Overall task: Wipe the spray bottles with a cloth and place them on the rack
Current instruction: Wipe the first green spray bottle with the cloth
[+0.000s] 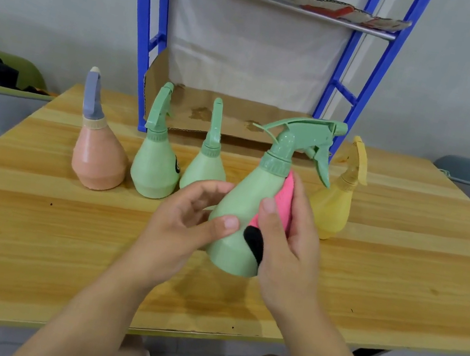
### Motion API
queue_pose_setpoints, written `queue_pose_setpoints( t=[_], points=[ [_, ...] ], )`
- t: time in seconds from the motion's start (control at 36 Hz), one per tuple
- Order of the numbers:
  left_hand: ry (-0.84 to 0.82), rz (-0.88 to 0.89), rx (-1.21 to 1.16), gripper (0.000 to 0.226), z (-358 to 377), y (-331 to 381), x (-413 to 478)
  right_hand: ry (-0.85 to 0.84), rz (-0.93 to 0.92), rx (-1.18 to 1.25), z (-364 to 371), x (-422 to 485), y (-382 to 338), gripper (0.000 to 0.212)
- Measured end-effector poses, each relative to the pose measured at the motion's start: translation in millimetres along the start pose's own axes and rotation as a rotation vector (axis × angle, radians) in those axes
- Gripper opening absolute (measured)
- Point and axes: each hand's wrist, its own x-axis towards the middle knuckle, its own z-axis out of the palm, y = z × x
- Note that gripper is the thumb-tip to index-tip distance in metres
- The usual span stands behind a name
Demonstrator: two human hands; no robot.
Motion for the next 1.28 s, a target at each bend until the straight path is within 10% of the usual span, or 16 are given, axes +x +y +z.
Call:
queue_pose_setpoints(
  t=[0.14, 0.39, 0.75, 1.03, 1.28],
  points=[
    [-0.140, -0.121, -0.064, 0.062, -7, 9, -1, -0.077, 0.119, 0.345, -13, 4, -8, 0.031],
    [0.039, -0.022, 0.026, 0.048, 7, 0, 2, 0.147, 0.037, 0.207, 3, 1, 1, 0.034],
    [-0.134, -0.049, -0.052, 0.066, -8, 8, 4, -0.040, 0.149, 0.412, -8, 3, -7, 0.048],
    [0.041, -0.079, -0.009, 0.040, -1, 2, 5, 0.135, 0.074, 0.348, 3, 7, -8, 0.019],
    [-0.015, 0.106, 0.041, 0.067, -4, -1, 5, 0.275, 0.042, 0.235, 8, 8, 0, 0.023]
  ],
)
